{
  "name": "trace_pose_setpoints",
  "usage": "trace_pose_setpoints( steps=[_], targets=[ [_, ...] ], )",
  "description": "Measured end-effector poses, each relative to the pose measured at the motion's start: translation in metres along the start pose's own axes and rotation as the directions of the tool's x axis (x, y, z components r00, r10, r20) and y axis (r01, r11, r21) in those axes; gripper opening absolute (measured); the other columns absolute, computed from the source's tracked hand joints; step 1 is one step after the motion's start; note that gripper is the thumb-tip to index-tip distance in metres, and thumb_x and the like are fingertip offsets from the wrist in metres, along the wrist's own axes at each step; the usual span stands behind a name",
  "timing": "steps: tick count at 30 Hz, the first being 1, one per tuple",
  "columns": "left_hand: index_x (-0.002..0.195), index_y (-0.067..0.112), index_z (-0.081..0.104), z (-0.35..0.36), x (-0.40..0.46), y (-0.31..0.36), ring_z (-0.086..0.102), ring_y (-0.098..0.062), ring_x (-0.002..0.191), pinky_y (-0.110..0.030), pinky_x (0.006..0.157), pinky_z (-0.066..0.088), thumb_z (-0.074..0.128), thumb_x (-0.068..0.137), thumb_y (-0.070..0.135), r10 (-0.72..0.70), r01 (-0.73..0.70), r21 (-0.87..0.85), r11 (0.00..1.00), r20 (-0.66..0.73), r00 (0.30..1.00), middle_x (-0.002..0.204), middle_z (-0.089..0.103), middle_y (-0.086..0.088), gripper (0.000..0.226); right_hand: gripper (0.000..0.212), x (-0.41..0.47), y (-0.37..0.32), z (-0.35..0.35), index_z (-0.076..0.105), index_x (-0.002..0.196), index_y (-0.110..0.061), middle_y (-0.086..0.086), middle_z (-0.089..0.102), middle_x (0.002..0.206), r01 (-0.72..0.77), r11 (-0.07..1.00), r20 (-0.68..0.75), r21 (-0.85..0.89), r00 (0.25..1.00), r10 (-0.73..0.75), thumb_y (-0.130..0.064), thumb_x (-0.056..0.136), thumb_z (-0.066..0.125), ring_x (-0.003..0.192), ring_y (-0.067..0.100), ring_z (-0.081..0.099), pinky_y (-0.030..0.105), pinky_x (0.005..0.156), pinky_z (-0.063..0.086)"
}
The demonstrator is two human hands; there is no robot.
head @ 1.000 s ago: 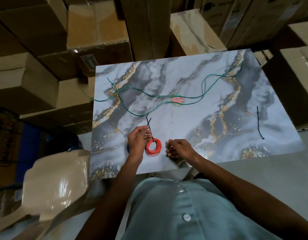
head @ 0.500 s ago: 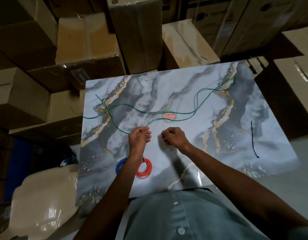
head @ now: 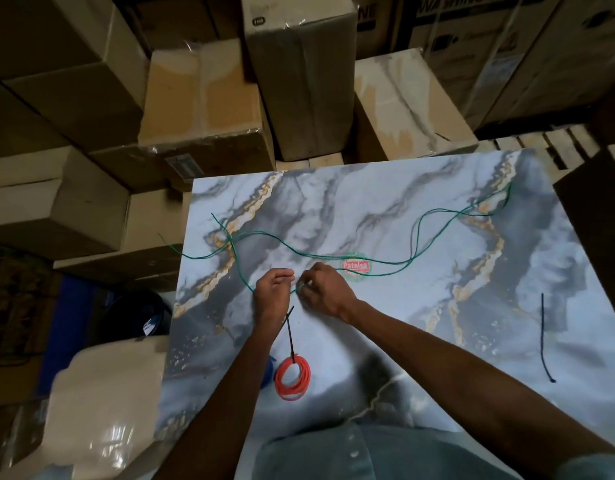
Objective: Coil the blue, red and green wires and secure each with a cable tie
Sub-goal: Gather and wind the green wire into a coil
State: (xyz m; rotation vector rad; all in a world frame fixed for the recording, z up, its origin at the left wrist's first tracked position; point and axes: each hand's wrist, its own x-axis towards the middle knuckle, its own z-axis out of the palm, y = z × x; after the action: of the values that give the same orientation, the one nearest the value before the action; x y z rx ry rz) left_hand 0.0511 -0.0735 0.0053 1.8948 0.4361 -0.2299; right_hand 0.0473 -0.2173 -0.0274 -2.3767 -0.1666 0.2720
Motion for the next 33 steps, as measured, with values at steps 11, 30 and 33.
trace_pose_setpoints(
  steps=[11, 30, 33],
  targets=[
    [0.09, 0.039, 0.066, 0.009, -0.01, 0.008, 0.069, -0.014, 0.083, -0.035, 0.08, 0.056, 0.051, 0.081, 0.031, 0.253, -0.273, 0.228, 0.934, 0.114, 0.961, 0.088, 0.072, 0.019, 0.019, 0.015, -0.016, -0.023, -0.097, 0.059, 0.086, -0.01, 0.011, 0.061, 0.077, -0.071, 0.783, -0.363, 0.617, 0.858, 0.363, -0.021, 0.096, 0.056, 0.067, 0.014, 0.053, 0.029, 0.061, 0.046],
    [0.072, 0.005, 0.049, 0.006, -0.066, 0.06, 0.018, -0.003, 0.035, -0.013, 0.04, 0.014, 0.038, 0.107, 0.023, 0.056, 0.158, -0.412, 0.898, 0.462, 0.885, 0.044, 0.024, 0.007, 0.041, 0.061, -0.05, -0.033, -0.122, 0.066, 0.134, -0.022, 0.007, 0.06, 0.129, -0.037, 0.999, -0.422, 0.036, 0.905, 0.048, -0.014, 0.075, 0.05, 0.12, 0.03, 0.048, 0.026, 0.101, 0.035],
    [0.076, 0.005, 0.049, -0.004, -0.069, 0.065, 0.016, -0.004, 0.035, -0.015, 0.04, 0.013, 0.037, 0.105, 0.029, 0.054, 0.338, -0.496, 0.8, 0.621, 0.782, 0.046, 0.021, 0.007, 0.04, 0.039, -0.052, -0.047, -0.127, 0.077, 0.11, -0.028, -0.007, 0.071, 0.116, 0.141, 0.982, -0.298, -0.125, 0.939, -0.172, -0.021, 0.079, 0.053, 0.111, 0.024, 0.057, 0.037, 0.1, 0.042]
  ],
)
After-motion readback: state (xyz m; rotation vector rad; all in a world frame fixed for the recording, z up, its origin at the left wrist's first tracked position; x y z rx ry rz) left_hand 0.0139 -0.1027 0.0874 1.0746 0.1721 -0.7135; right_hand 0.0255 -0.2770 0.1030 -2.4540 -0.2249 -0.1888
